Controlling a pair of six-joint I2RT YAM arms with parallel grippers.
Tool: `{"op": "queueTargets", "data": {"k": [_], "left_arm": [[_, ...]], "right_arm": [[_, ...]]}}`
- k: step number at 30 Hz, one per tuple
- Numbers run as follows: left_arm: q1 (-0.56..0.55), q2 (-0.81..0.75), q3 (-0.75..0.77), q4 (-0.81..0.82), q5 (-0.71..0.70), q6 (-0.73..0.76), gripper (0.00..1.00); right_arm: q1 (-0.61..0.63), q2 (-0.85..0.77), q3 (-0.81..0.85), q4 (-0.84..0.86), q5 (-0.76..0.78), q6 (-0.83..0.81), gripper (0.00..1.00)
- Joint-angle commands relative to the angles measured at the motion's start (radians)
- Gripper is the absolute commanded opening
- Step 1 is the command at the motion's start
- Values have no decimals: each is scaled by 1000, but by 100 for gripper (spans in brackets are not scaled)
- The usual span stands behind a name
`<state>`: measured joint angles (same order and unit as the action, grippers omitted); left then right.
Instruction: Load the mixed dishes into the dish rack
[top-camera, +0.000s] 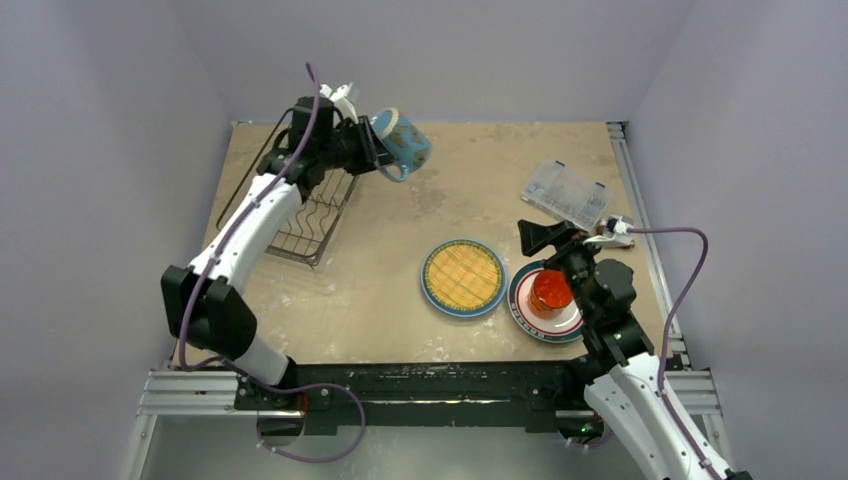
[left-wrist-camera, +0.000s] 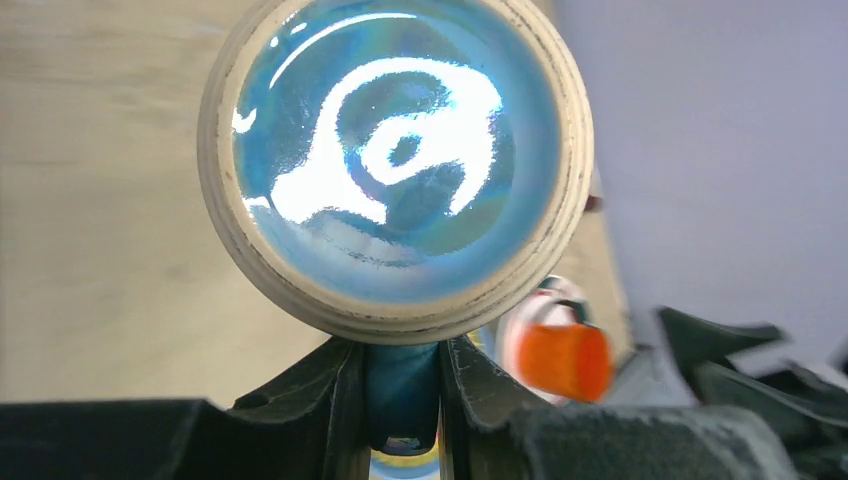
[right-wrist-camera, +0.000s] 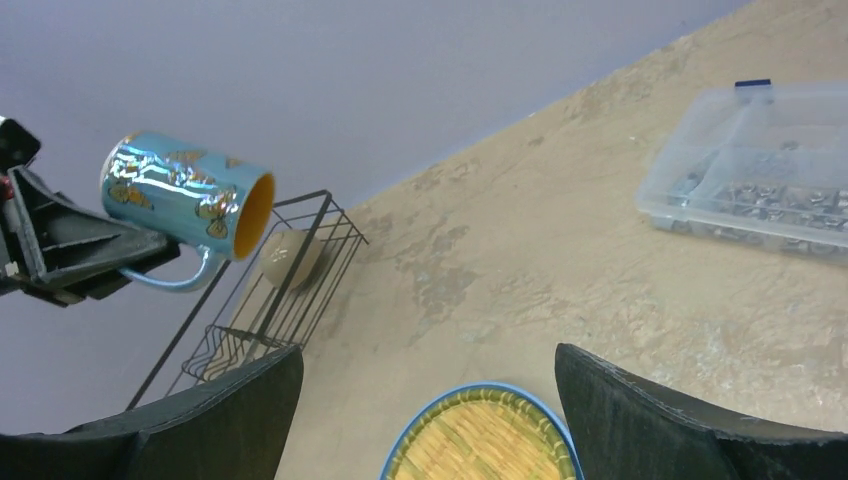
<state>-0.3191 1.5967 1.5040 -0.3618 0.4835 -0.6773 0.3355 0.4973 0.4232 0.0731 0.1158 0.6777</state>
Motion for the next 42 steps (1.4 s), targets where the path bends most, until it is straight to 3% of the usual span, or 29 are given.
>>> {"op": "queueTargets", "data": {"k": [1, 6, 10, 12, 18, 25, 42], "left_arm": [[18, -148, 39, -265, -557, 338, 0], [21, -218, -54, -178, -837, 401, 0], [27, -268, -194, 76, -845, 445, 0], [33, -249, -189, 141, -822, 438, 0], [43, -53, 4, 87, -818, 490, 0], [82, 100, 89, 125, -754, 547, 0], [107, 420, 321, -105, -737, 406, 0]], "right_arm": [[2, -38, 22, -65, 64, -72, 98], [2, -11, 46, -72, 59, -97, 98], [1, 5, 37, -69, 47, -87, 98], [2, 9, 52, -71, 42, -84, 98], [2, 19, 114, -140, 56, -105, 98], [2, 11, 152, -196, 78, -96, 98], [2, 117, 231, -191, 61, -93, 98]]}}
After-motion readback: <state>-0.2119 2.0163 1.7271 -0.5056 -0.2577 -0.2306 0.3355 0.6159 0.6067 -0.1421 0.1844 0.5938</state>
